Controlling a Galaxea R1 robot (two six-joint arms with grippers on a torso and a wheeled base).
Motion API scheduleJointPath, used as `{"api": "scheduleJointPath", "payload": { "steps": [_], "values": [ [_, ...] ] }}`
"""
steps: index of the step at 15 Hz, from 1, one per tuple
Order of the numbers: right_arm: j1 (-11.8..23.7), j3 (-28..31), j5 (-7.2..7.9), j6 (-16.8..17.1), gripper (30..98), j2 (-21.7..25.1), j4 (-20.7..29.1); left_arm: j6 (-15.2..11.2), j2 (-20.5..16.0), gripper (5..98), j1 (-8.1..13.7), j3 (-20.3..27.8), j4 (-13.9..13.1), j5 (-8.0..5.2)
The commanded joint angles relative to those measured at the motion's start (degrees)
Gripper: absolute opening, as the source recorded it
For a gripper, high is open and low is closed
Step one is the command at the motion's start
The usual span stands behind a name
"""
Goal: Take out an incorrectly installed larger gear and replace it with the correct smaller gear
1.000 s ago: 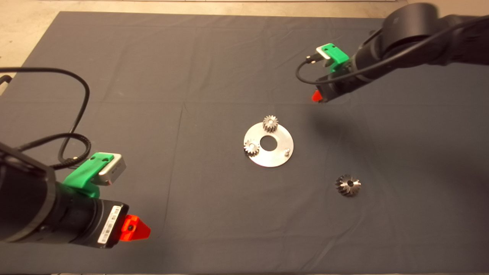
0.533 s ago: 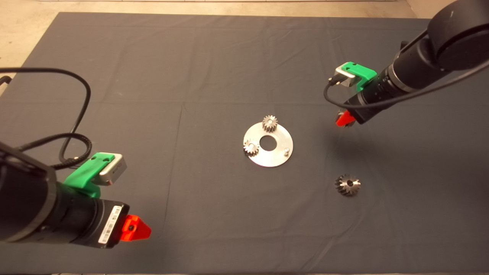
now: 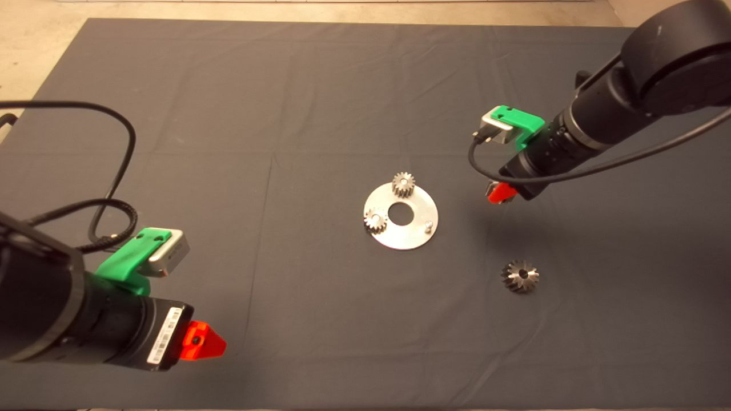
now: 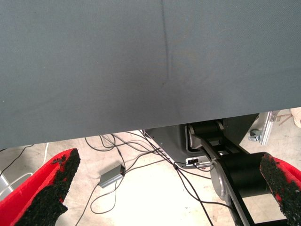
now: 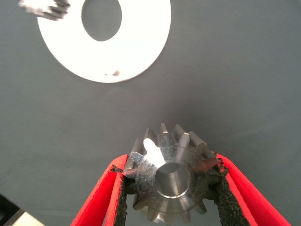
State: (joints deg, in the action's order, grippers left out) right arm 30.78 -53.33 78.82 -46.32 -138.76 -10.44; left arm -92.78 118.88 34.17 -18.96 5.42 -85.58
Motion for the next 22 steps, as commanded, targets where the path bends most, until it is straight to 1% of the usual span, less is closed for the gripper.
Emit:
{"api": "scheduleJointPath", "payload": {
  "steps": [1, 3, 5, 6, 7, 8, 10, 12, 13, 14, 15, 16, 19, 21, 22],
  "values": [
    [1.2, -0.8, -0.49, 0.1, 41.5, -3.5, 1.0, -0.5, 0.0, 98.3, 0.4, 0.9, -0.9, -0.20],
    [0.6, -1.7, -0.51, -0.1, 41.5, -3.9, 0.7, -0.5, 0.0, 98.3, 0.4, 0.9, -0.9, -0.20],
    [-0.5, -1.5, -0.43, -0.8, 41.5, -4.0, -2.4, -0.5, 0.0, 98.3, 0.4, 0.9, -0.9, -0.20],
    [-0.8, -1.5, -0.25, -1.8, 41.5, -4.2, -4.1, -0.5, 0.0, 98.3, 0.4, 0.9, -0.9, -0.20],
    [-1.2, -1.3, -0.07, -3.8, 41.5, -4.3, -6.1, -0.5, 0.0, 98.3, 0.4, 0.9, -0.9, -0.20],
    [-1.2, -1.3, -0.07, -4.8, 41.5, -4.8, -7.3, -0.5, -0.1, 98.2, 0.4, 0.9, -0.9, -0.20],
    [-1.5, -1.3, 0.10, -5.1, 41.5, -6.1, -8.5, -0.5, -0.1, 98.3, 0.4, 0.9, -0.9, -0.20],
    [-2.3, -1.6, 0.25, -6.9, 41.5, -7.1, -9.8, -0.5, -0.1, 98.3, 0.4, 0.9, -0.9, -0.20],
    [-3.0, -1.5, 0.63, -7.4, 41.5, -7.5, -11.2, -0.5, -0.1, 98.2, 0.4, 0.9, -0.9, -0.20],
    [-4.5, -1.4, 2.91, -7.9, 41.5, -8.4, -13.0, -0.5, -0.1, 98.3, 0.4, 0.9, -0.9, -0.20],
    [-4.9, -1.5, 4.64, -8.0, 41.5, -9.1, -13.9, -0.5, -0.1, 98.2, 0.4, 0.9, -0.9, -0.20],
    [-5.2, -1.4, 5.02, -8.6, 41.5, -9.4, -14.2, -0.5, -0.1, 98.3, 0.4, 0.9, -0.9, -0.20],
    [-5.4, -1.1, 5.02, -10.2, 41.5, -9.5, -14.4, -0.5, -0.1, 98.3, 0.4, 0.9, -0.9, -0.20],
    [-6.2, 0.3, 5.11, -13.1, 41.5, -9.7, -16.6, -0.5, -0.1, 98.3, 0.4, 0.9, -0.9, -0.20],
    [-6.3, 0.9, 5.11, -13.9, 41.5, -9.7, -17.6, -0.5, -0.1, 98.3, 0.4, 0.9, -0.9, -0.20]
  ]
}}
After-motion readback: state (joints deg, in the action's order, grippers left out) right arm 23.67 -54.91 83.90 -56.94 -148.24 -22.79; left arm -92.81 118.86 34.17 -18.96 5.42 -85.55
